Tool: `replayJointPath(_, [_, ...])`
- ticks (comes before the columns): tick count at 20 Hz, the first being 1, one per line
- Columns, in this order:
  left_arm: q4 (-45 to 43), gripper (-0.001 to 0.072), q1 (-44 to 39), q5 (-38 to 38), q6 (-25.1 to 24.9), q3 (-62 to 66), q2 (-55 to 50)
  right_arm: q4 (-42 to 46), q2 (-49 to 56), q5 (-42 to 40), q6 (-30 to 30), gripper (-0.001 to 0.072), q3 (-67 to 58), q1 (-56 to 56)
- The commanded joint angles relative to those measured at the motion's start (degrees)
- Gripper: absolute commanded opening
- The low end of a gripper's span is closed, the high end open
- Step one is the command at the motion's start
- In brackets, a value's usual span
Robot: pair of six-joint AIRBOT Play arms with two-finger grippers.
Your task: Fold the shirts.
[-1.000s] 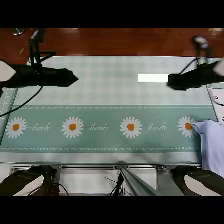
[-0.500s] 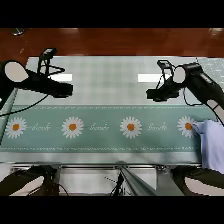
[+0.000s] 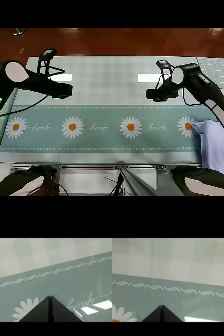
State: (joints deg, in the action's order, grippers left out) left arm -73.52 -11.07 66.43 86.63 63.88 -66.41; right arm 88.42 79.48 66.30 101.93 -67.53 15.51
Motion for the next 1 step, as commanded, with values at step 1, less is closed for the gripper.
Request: replayJointPath(1, [0.0, 0.0028, 0.0, 0.1, 0.0, 0.0, 0.0, 0.0, 0.0, 0.0, 0.0, 0.0022, 0.0, 0.0])
